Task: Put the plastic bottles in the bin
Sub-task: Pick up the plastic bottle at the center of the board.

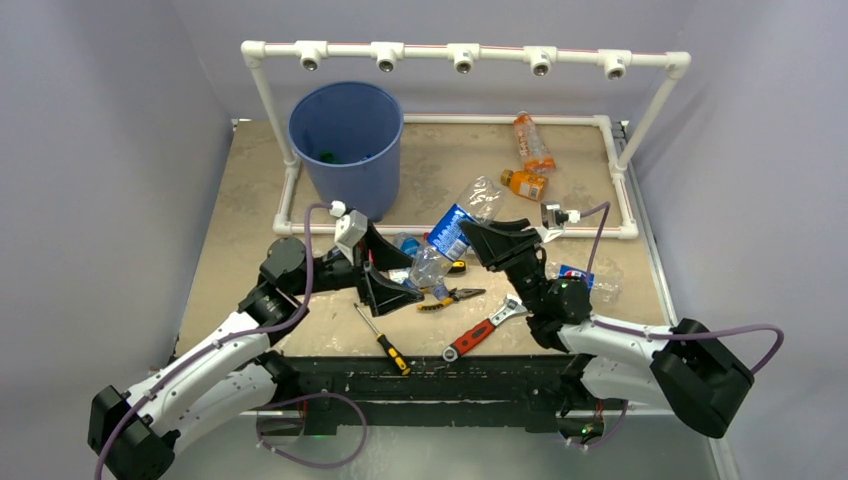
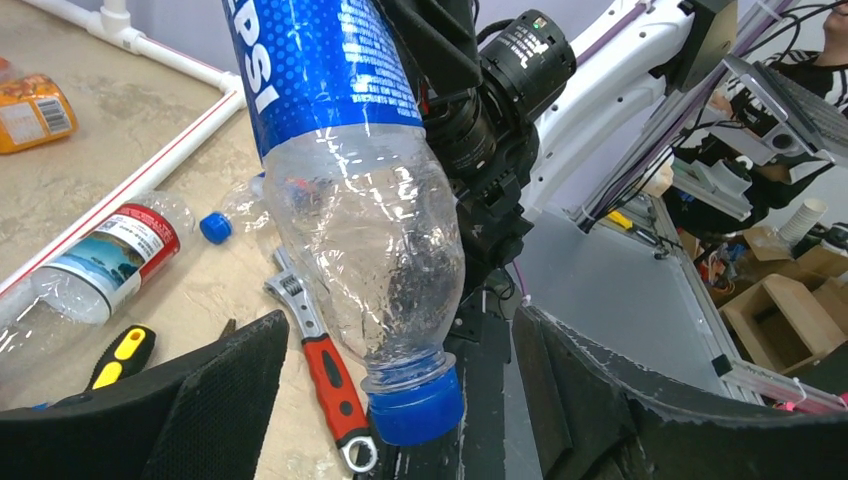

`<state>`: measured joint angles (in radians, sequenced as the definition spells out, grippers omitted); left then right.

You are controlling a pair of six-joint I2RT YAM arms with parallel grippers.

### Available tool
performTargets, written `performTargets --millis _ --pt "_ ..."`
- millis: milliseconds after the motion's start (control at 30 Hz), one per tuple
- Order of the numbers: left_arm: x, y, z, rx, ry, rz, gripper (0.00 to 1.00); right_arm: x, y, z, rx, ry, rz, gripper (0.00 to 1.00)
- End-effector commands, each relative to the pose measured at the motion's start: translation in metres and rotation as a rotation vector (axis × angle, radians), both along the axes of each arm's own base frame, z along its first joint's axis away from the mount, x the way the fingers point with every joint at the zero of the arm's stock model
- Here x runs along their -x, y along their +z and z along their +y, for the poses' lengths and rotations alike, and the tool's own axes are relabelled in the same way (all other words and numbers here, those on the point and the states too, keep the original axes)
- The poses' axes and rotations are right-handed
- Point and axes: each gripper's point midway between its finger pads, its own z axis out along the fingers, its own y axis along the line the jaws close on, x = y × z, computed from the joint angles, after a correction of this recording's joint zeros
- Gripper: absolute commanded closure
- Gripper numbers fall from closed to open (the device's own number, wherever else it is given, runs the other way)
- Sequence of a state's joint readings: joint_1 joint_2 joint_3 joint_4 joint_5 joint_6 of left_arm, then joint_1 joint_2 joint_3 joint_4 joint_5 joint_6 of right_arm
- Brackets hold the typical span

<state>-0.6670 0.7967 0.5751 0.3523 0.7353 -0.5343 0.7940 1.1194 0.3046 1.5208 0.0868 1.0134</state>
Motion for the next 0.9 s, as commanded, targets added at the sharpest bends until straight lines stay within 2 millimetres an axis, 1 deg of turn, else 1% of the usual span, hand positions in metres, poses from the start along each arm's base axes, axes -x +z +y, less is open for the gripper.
performTargets --millis 0,267,500,633,700,733,767,833,867 --pt "0.005 0.005 -0.003 -0.004 -0.030 -0.029 0.21 0.043 0.073 -0.044 -0.264 -0.013 -0.258 0.74" --pt "0.008 0.003 -0.006 -0.016 -0.056 -0.019 0.42 0.042 0.077 -0.047 -0.254 -0.039 -0.264 0.74" --pt "0.009 0.003 -0.007 -0.022 -0.054 -0.033 0.70 0.043 0.074 -0.045 -0.235 -0.039 -0.262 0.74" --pt "0.008 0.005 -0.006 -0.021 -0.047 -0.041 0.84 0.042 0.068 -0.041 -0.201 -0.034 -0.250 0.71" --pt "0.007 0.005 -0.006 -0.022 -0.038 -0.048 0.92 0.043 0.067 -0.040 -0.183 -0.030 -0.247 0.65" --pt "0.006 0.006 -0.005 -0.024 -0.032 -0.051 0.98 0.043 0.066 -0.038 -0.168 -0.026 -0.246 0.60" --pt "0.006 0.006 -0.005 -0.025 -0.026 -0.055 1.00 0.044 0.065 -0.036 -0.149 -0.023 -0.249 0.52" --pt "0.004 0.006 -0.004 -0.029 -0.015 -0.058 1.00 0.045 0.064 -0.030 -0.091 -0.020 -0.245 0.36" --pt "0.004 0.008 -0.003 -0.025 -0.005 -0.071 1.00 0.036 0.054 -0.022 0.004 -0.032 -0.184 0.23"
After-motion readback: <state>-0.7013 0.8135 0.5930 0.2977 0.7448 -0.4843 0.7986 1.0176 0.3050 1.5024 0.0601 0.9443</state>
